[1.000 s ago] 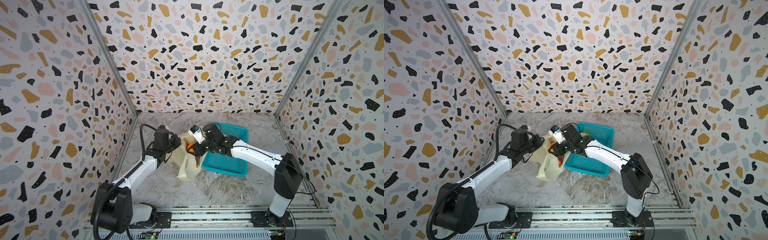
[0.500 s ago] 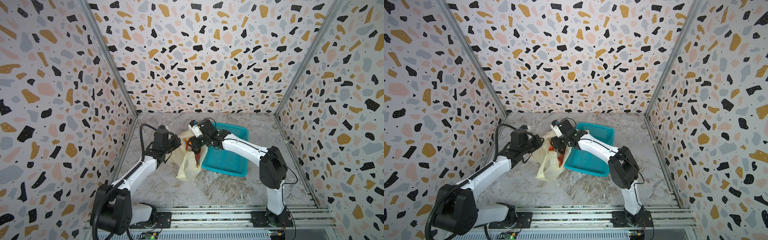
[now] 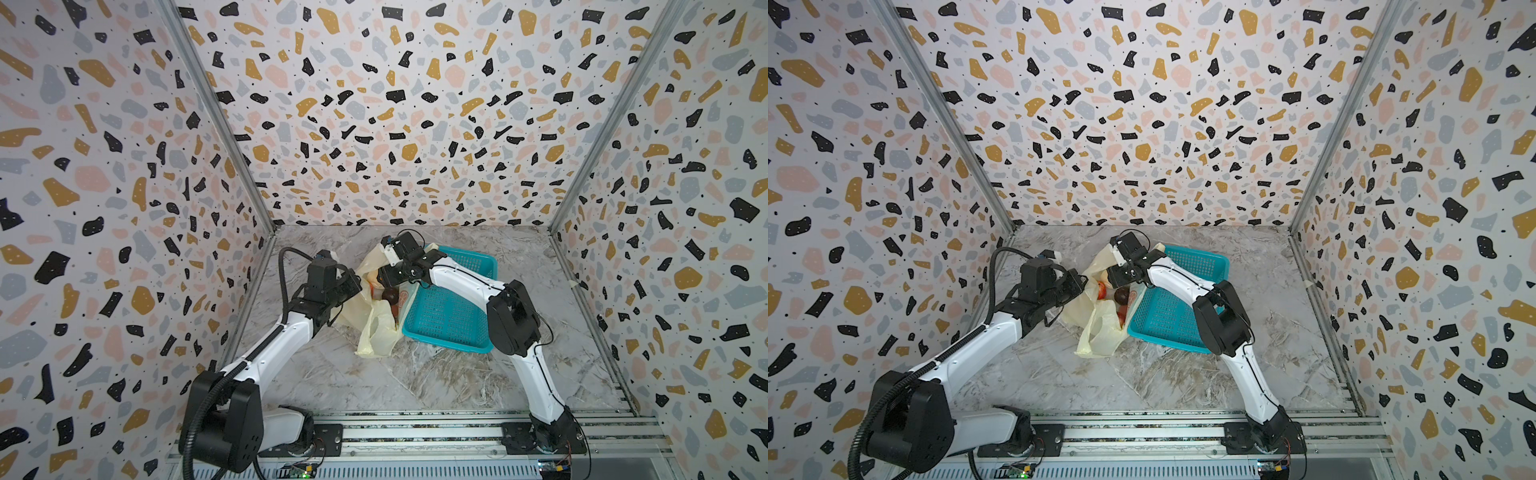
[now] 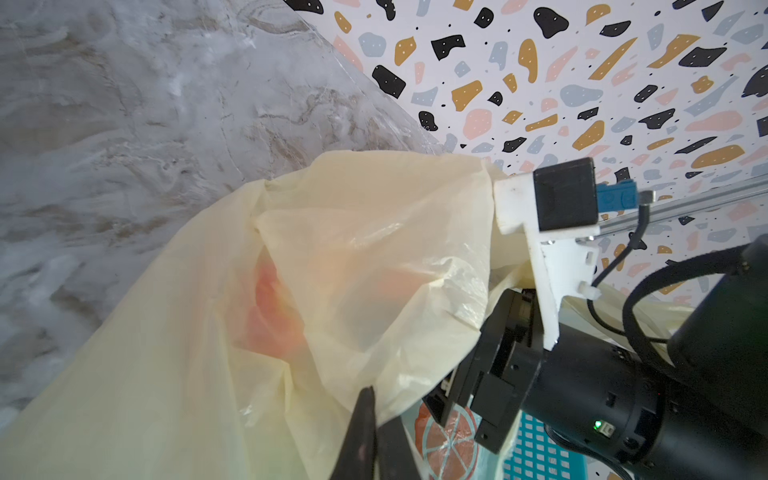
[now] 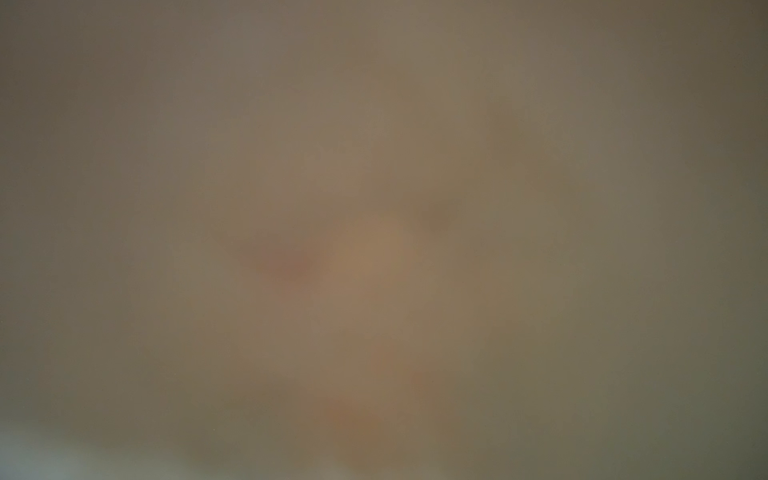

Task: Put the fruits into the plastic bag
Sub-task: 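Withdraw the right gripper from the bag back over the basket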

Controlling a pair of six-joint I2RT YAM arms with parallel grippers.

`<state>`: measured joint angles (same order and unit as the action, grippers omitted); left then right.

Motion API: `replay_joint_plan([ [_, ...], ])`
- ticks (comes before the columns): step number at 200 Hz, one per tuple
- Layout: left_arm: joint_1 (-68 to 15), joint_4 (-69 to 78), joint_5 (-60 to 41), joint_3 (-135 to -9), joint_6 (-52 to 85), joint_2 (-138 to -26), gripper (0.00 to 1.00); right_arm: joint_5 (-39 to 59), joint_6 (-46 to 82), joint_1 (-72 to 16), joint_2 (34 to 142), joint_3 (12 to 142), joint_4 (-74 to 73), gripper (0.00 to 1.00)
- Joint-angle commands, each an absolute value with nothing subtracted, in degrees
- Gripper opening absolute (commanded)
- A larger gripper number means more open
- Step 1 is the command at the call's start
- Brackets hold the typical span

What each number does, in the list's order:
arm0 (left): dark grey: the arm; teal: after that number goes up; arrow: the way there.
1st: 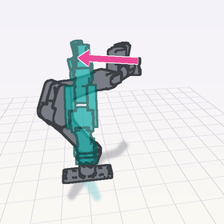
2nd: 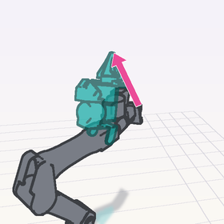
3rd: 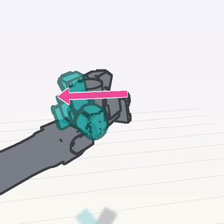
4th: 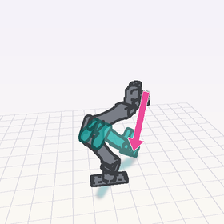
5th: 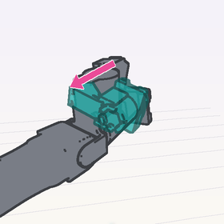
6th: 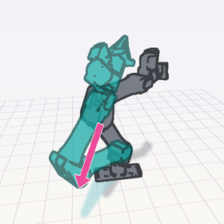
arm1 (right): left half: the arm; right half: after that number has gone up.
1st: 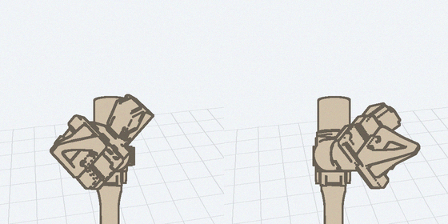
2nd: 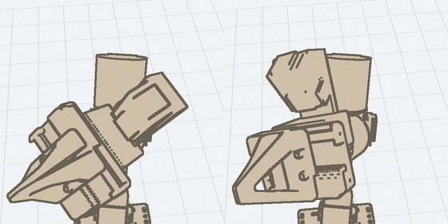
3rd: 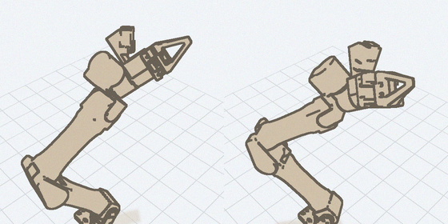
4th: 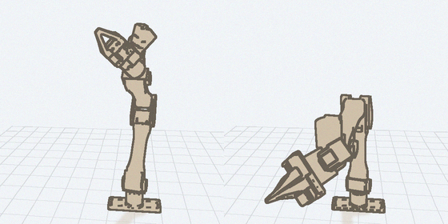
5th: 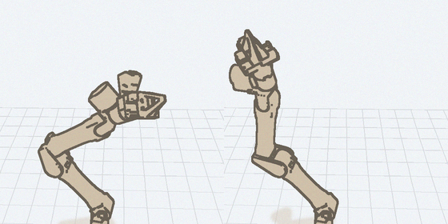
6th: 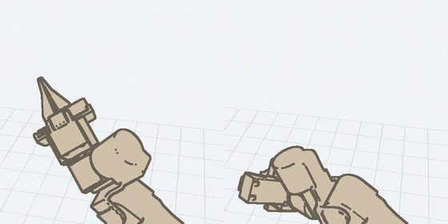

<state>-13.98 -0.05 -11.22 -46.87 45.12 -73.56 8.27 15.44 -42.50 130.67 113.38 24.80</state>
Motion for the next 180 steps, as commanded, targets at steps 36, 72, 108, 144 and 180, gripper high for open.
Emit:
replay_joint_plan([
  [36, -13.89, -0.59, -10.5, -48.93, 43.94, -72.86, 0.0, 8.43, 15.44, -42.96, 125.25, 114.77, 28.69, 0.8],
  [72, -13.81, -0.71, -10.63, -49.04, 43.97, -73.21, 0.0, 11.78, 14.0, -43.81, 116.06, 111.54, 27.33, 0.81],
  [108, -13.88, -0.58, -10.54, -49.21, 44.18, -73.64, 0.0, 17.15, 13.63, -44.56, 106.32, 103.56, 24.27, 0.81],
  [144, -13.87, -0.56, -10.72, -49.57, 44.45, -74.09, 0.0, 27.8, 12.19, -44.02, 96.87, 95.95, 18.15, 0.8],
  [180, -13.88, -0.52, -10.6, -49.57, 44.56, -74.18, 0.0, 21.54, 17.15, -38.26, 85.18, 85.2, 6.68, 0.8],
])
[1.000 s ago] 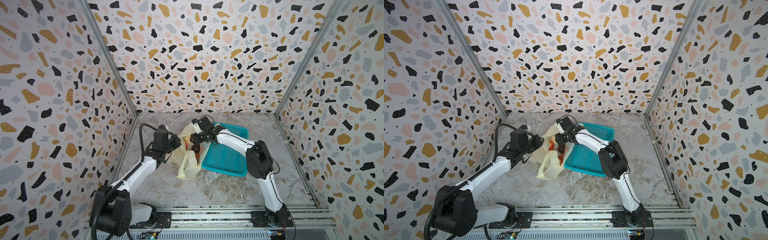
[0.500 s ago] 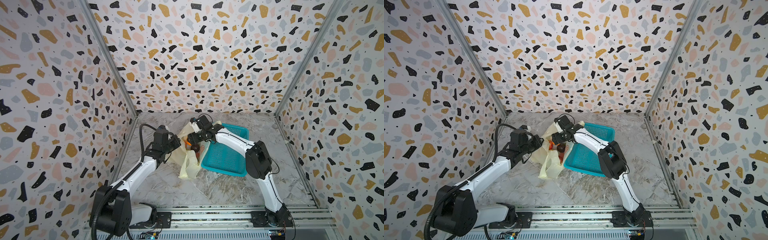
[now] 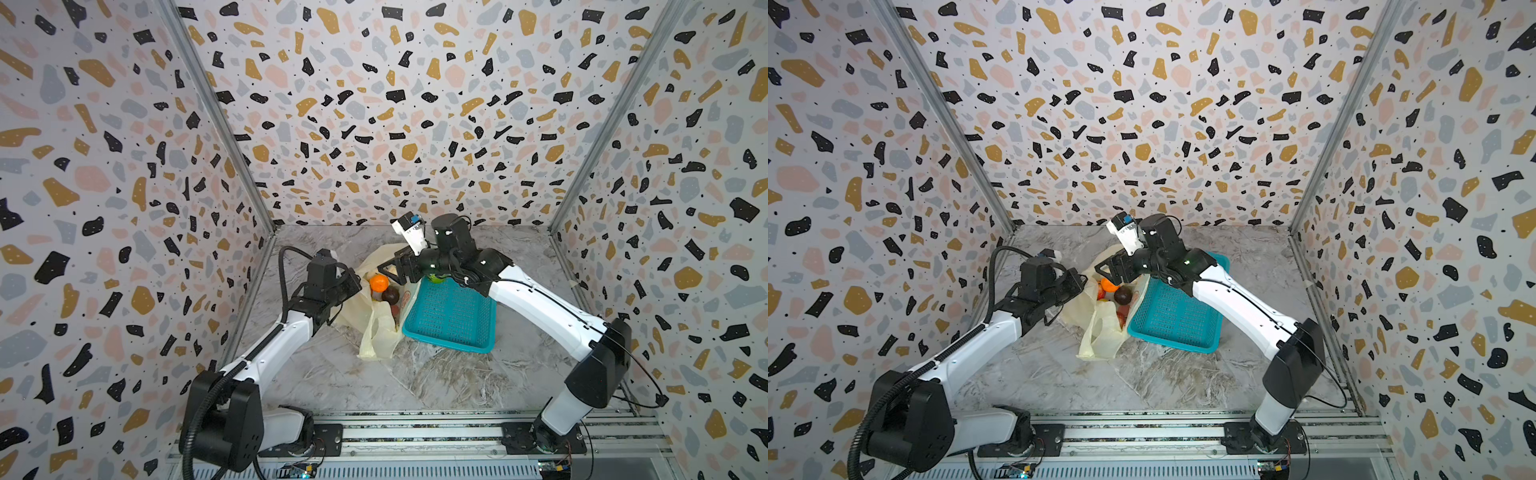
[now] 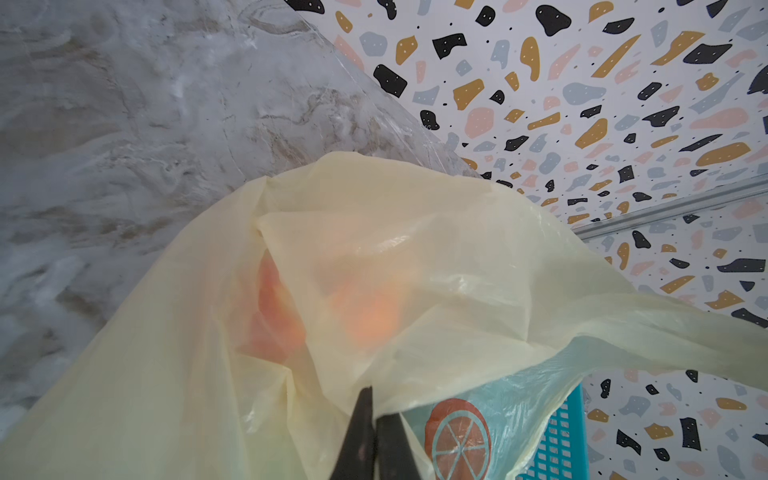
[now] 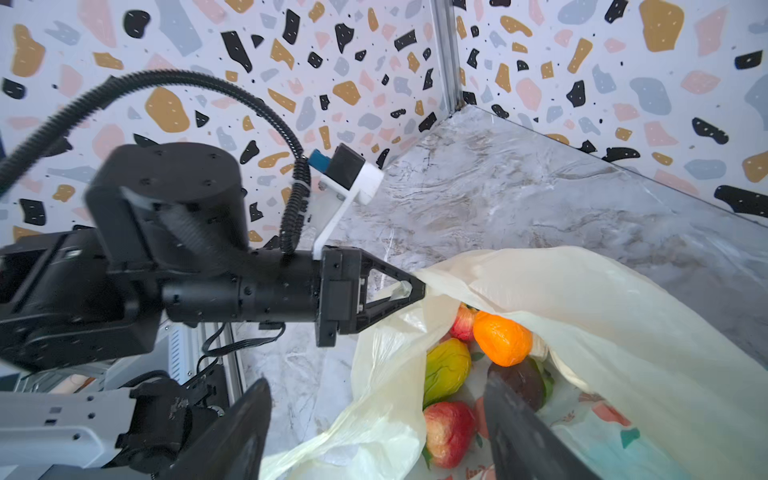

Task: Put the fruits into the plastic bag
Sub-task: 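Withdraw the right gripper from the bag back over the basket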

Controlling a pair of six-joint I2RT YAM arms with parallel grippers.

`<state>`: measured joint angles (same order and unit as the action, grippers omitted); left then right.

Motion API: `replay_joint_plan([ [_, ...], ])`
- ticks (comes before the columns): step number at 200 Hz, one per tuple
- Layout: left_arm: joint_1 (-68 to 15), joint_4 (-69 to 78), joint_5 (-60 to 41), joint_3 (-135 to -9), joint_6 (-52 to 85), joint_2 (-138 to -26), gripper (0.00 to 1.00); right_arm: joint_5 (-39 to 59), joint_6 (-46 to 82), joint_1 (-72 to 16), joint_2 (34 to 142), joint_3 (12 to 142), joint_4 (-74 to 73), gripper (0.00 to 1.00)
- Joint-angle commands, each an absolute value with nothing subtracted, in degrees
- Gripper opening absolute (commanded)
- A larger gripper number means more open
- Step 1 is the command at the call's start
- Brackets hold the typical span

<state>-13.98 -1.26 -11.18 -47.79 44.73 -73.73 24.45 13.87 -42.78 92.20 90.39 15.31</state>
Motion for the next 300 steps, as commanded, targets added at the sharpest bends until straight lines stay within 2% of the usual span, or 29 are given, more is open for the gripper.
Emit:
replay_joint_plan([
  [1, -13.84, -0.52, -10.62, -49.53, 44.56, -74.18, 0.0, 21.18, 17.5, -37.94, 84.74, 84.83, 6.42, 0.8],
  [28, -13.87, -0.44, -10.59, -49.31, 44.77, -74.09, 0.0, 11.38, 26.98, -28.68, 77.33, 72.51, 0.07, 0.81],
  [50, -13.84, -0.27, -10.59, -49.07, 44.94, -74.13, 0.0, 8.57, 34.89, -20.8, 75.0, 64.28, -0.04, 0.8],
  [73, -13.84, -0.17, -10.74, -49.13, 44.87, -74.28, 0.0, 11.97, 40.18, -14.57, 75.57, 55.87, -2.98, 0.8],
  [91, -13.82, -0.09, -10.88, -49.08, 44.92, -74.4, 0.0, 15.83, 39.95, -13.27, 78.91, 53.54, -4.35, 0.79],
  [125, -13.88, 0.0, -11.18, -48.96, 45.07, -74.79, 0.0, 24.0, 37.25, -14.29, 87.53, 56.26, -5.26, 0.77],
  [187, -13.88, 0.16, -11.42, -49.0, 44.91, -75.23, 0.0, 25.71, 33.23, -18.88, 102.46, 69.24, 0.0, 0.8],
  [225, -13.83, 0.07, -11.42, -49.09, 44.74, -75.33, 0.0, 22.58, 30.73, -20.14, 110.8, 79.23, 7.8, 0.81],
  [251, -13.87, 0.09, -11.42, -48.86, 44.8, -75.58, 0.0, 17.53, 28.64, -21.31, 113.14, 82.72, 10.3, 0.81],
  [300, -13.83, 0.35, -11.6, -48.93, 44.67, -76.29, 0.0, 13.91, 25.53, -22.32, 117.77, 88.13, 13.56, 0.8],
])
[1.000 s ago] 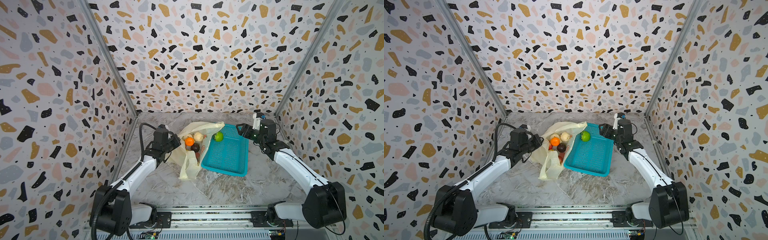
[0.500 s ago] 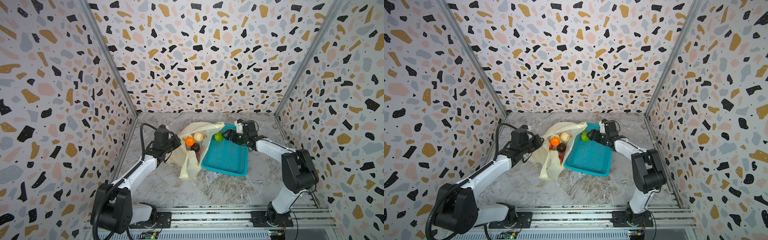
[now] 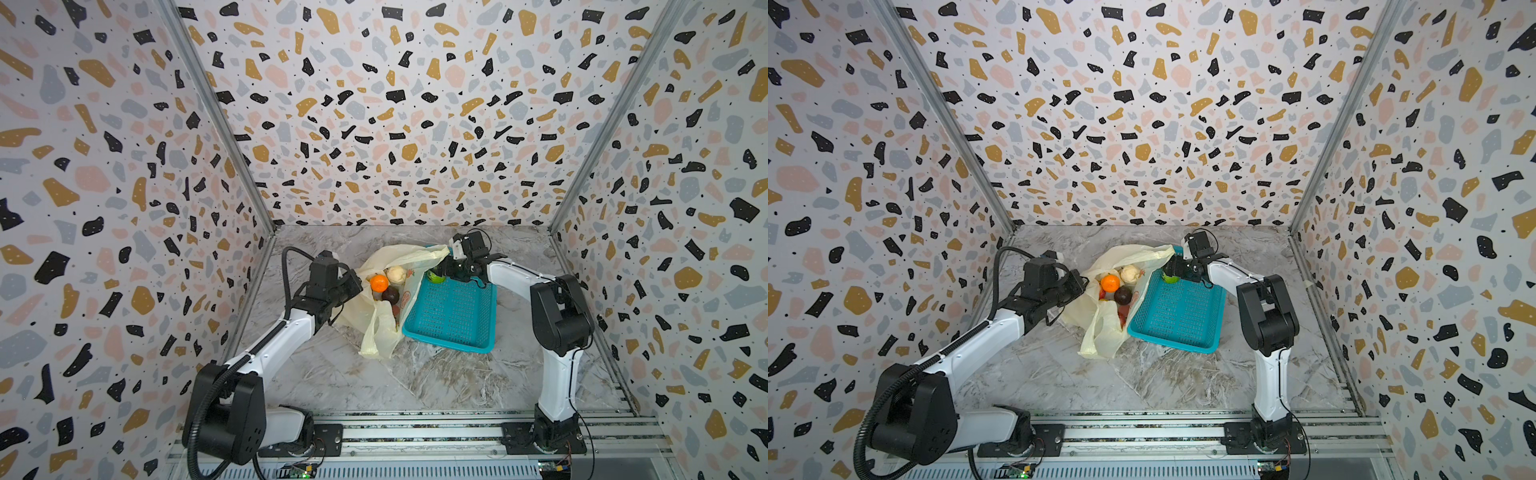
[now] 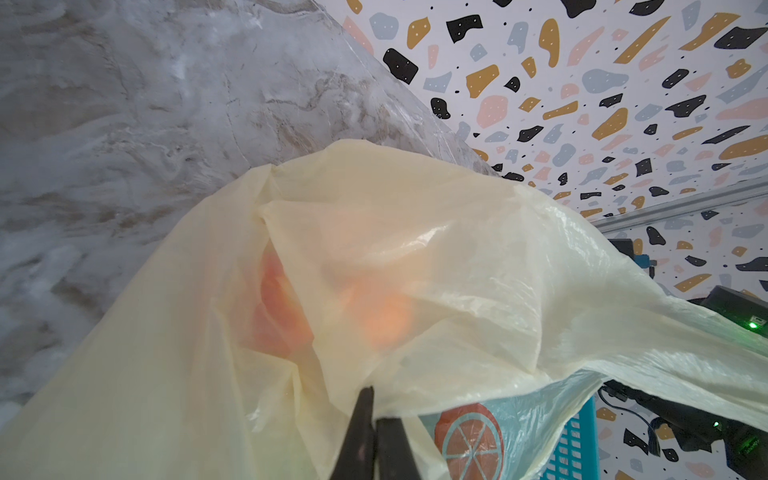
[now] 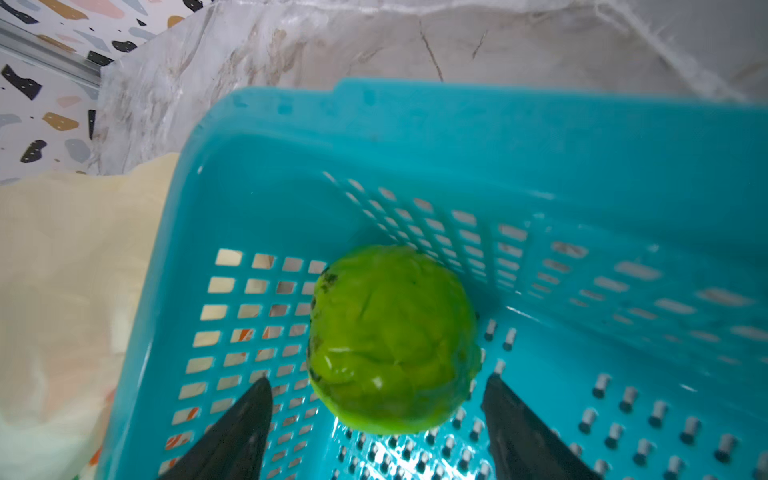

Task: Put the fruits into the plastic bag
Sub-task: 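Withdraw the right gripper from the bag back over the basket, then lower the right gripper into the basket and grasp the green custard apple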

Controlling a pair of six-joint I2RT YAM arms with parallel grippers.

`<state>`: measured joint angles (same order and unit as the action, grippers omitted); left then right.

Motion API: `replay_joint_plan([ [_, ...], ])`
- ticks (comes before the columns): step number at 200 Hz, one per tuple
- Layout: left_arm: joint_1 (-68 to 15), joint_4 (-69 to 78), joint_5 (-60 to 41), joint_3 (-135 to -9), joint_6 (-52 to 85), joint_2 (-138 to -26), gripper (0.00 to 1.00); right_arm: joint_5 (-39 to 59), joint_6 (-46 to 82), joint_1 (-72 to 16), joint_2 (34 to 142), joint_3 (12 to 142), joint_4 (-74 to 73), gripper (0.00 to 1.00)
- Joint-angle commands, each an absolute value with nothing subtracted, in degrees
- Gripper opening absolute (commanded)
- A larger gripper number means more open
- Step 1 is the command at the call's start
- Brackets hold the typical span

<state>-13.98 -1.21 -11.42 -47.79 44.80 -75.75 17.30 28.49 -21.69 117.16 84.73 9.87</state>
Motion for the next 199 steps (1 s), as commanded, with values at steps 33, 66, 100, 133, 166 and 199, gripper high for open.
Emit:
replay_joint_plan([
  [33, -13.88, 0.4, -11.69, -49.22, 44.61, -76.64, 0.0, 12.55, 24.11, -22.59, 120.48, 91.28, 15.72, 0.8],
  [66, -13.86, 0.35, -11.78, -49.56, 44.56, -76.96, 0.0, 12.04, 23.38, -22.59, 122.48, 92.97, 17.03, 0.79],
  [100, -13.88, 0.01, -11.78, -49.82, 44.56, -77.01, 0.0, 11.78, 23.52, -22.59, 123.65, 93.51, 16.99, 0.77],
  [133, -13.88, -0.35, -11.49, -50.16, 44.04, -76.9, 0.0, 12.31, 23.91, -22.59, 123.75, 93.25, 16.76, 0.72],
  [166, -13.85, -0.43, -11.5, -50.41, 44.13, -77.06, 0.0, 13.13, 24.3, -22.85, 123.72, 92.58, 16.67, 0.74],
  [199, -13.88, -0.68, -11.5, -50.7, 44.21, -77.05, 0.0, 14.71, 24.45, -22.92, 123.68, 91.93, 16.03, 0.7],
])
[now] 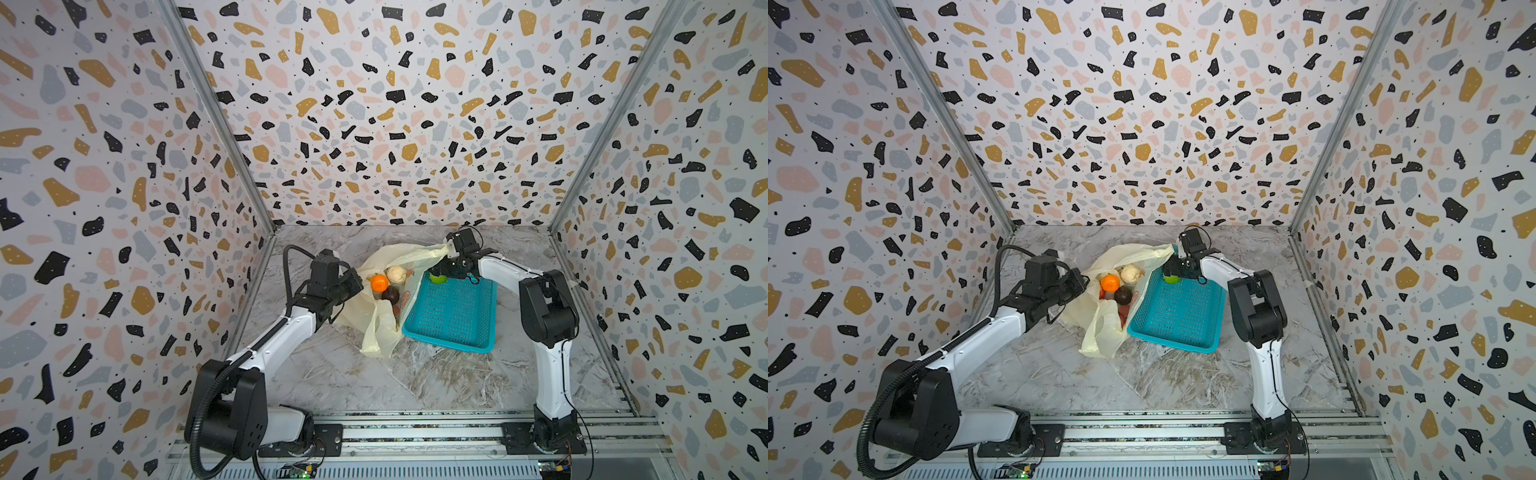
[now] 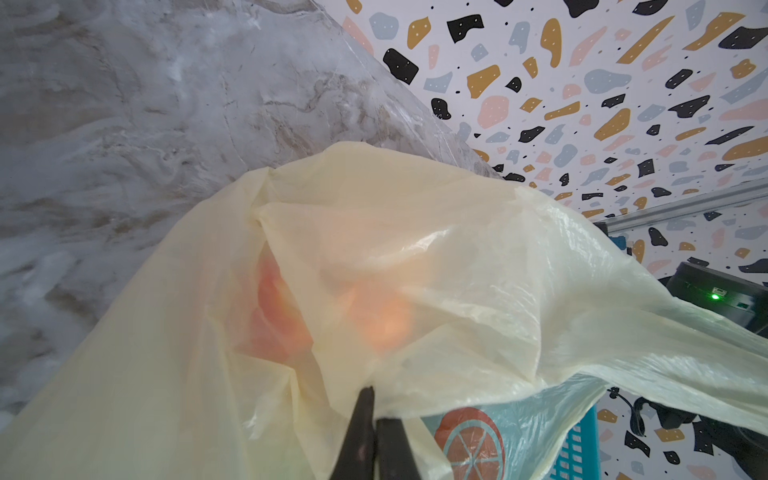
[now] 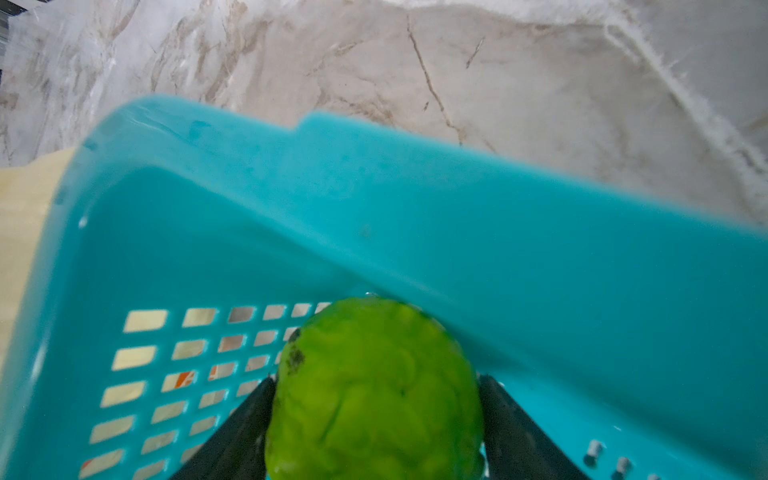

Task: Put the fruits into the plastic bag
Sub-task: 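Lower the right gripper into the basket and grasp the green custard apple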

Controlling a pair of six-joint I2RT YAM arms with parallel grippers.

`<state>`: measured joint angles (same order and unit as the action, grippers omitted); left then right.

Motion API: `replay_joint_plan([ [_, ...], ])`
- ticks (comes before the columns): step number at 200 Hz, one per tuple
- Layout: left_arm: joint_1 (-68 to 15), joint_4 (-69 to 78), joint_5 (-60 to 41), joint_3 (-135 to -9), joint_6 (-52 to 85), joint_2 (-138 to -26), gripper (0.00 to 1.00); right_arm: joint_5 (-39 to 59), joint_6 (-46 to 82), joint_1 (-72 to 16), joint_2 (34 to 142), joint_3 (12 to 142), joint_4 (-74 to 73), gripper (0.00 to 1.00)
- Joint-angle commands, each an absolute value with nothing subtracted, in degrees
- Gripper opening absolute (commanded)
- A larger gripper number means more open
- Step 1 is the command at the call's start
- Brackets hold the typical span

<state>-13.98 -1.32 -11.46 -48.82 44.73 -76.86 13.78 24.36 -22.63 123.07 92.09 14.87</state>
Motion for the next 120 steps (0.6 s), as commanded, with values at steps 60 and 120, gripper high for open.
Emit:
replay_joint_plan([
  [60, -13.81, -0.7, -11.32, -50.53, 44.03, -76.73, 0.0, 18.75, 26.12, -22.46, 113.5, 83.84, 11.3, 0.54],
  [120, -13.88, -0.27, -11.16, -49.8, 44.45, -76.2, 0.0, 19.47, 31.35, -22.73, 91.76, 62.92, 6.18, 0.55],
])
